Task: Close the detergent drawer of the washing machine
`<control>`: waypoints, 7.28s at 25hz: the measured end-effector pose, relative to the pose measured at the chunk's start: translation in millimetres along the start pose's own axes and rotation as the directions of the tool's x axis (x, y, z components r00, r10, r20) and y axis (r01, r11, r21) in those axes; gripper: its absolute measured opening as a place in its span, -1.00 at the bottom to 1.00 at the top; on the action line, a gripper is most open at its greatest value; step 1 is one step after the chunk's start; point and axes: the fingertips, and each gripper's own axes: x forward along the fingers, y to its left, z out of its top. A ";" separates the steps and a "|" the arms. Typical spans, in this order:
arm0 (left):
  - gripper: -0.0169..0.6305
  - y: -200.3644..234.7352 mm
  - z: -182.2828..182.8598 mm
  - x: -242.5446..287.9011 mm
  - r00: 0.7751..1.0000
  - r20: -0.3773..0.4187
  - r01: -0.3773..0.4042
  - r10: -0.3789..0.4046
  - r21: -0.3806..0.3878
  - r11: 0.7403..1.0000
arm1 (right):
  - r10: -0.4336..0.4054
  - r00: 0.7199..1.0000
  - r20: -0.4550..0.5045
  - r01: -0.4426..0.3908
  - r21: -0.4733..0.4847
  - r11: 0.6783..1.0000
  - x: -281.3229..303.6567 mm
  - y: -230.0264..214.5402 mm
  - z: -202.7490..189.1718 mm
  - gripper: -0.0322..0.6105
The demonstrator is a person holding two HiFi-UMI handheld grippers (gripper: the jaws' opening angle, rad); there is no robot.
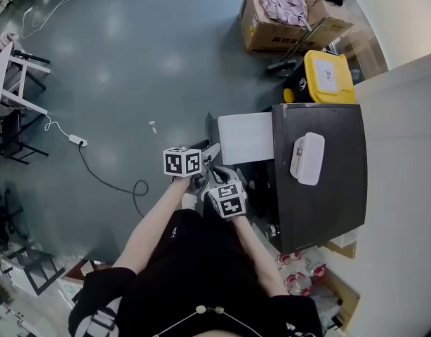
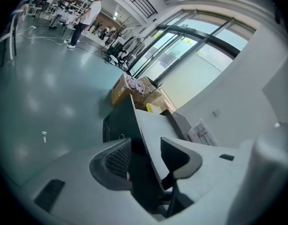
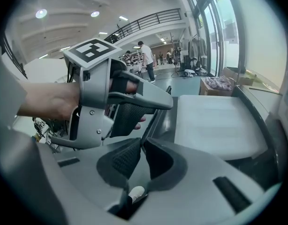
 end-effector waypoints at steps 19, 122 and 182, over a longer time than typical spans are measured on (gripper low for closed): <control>-0.36 -15.6 -2.3 11.8 0.999 -0.025 0.026 -0.026 0.000 1.000 | -0.036 0.999 0.036 0.034 0.069 0.997 -16.9 -18.1 -1.7 -0.79; -0.35 -136.0 -2.2 153.1 0.945 -0.190 0.255 -0.266 -0.080 0.964 | -0.679 0.733 -0.041 0.659 0.292 0.693 -100.3 -182.5 -25.2 -0.77; -0.93 -256.6 125.6 -64.7 0.831 0.196 0.144 -0.521 0.829 0.541 | -0.358 0.586 0.727 0.332 0.188 0.924 -254.8 -131.1 169.0 -0.89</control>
